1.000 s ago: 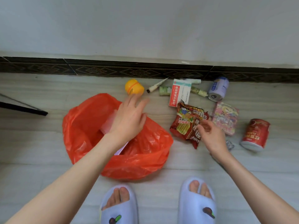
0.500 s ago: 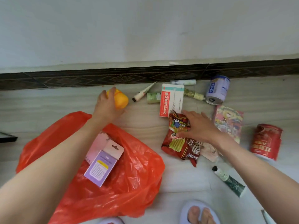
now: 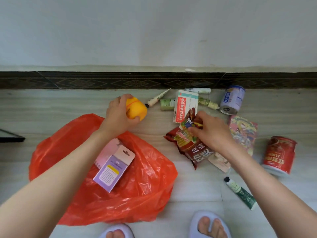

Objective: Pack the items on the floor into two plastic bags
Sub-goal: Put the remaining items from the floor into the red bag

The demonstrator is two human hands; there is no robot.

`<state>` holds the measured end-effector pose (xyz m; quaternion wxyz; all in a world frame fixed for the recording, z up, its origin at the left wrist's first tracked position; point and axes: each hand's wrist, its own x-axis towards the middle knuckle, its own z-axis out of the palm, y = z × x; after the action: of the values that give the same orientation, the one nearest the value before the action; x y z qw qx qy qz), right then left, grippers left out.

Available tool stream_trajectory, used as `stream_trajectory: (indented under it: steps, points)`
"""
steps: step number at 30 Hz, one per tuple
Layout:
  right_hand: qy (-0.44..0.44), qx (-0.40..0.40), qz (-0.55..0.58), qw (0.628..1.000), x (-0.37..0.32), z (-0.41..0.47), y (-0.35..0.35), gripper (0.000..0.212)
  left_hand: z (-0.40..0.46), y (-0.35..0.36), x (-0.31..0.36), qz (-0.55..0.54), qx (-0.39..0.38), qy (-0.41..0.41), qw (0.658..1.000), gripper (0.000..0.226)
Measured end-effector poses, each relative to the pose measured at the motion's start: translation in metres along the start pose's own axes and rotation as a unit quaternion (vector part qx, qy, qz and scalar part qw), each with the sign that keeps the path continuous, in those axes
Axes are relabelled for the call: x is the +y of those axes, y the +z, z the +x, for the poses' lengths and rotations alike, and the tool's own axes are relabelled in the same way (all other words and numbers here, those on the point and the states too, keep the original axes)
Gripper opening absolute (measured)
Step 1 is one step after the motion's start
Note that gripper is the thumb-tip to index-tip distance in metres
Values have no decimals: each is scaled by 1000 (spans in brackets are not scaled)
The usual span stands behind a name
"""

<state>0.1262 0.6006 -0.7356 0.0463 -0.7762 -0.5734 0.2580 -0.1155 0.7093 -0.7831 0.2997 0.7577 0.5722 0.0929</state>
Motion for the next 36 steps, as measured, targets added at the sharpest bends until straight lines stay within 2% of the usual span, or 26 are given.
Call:
stream_trajectory:
  steps: [2, 5, 8, 10, 13, 17, 20, 23, 25, 28, 30, 32, 33, 36]
  points:
    - [-17, 52, 61, 997, -16, -5, -13, 31, -18, -19, -1, 17, 27, 20, 999, 82]
    - [-32, 108, 176, 978, -44, -7, -26, 27, -55, -48, -17, 116, 50, 56, 990, 80]
    - [-42, 76, 307, 948, -79, -7, -19, 24, -91, -64, -38, 217, 44, 67, 973, 73]
    - [-51, 15, 309, 950, -99, -8, 2, 23, -108, -65, -56, 270, 24, 73, 960, 73]
    - [-85, -65, 248, 963, -121, -16, 42, 19, -126, -60, -80, 309, 0, 63, 949, 76]
    - [-117, -33, 254, 960, -139, -22, 49, 12, -138, -53, -94, 304, -4, 41, 952, 71]
    - [-128, 26, 314, 940, -153, -19, 26, 18, -139, -49, -98, 286, 12, 52, 957, 71]
    - [-121, 3, 372, 920, -161, -13, 15, 15, -139, -49, -103, 275, 33, 56, 959, 82]
    - [-111, -73, 341, 931, -161, -15, 28, 15, -141, -50, -107, 263, 38, 45, 963, 84]
    - [-109, -183, 256, 943, -153, -31, 72, 28, -146, -48, -115, 249, 22, 26, 968, 82]
    - [-142, -234, 171, 946, -144, -45, 100, 26, -152, -41, -117, 252, 12, 21, 967, 79]
    - [-173, -265, 86, 945, -135, -53, 117, 10, -158, -34, -116, 249, 7, 16, 968, 77]
    - [-172, -275, 61, 944, -131, -53, 120, 9, -160, -31, -115, 246, 9, 15, 969, 76]
    - [-178, -273, -10, 945, -124, -46, 123, 26, -167, -26, -117, 244, 17, 19, 969, 78]
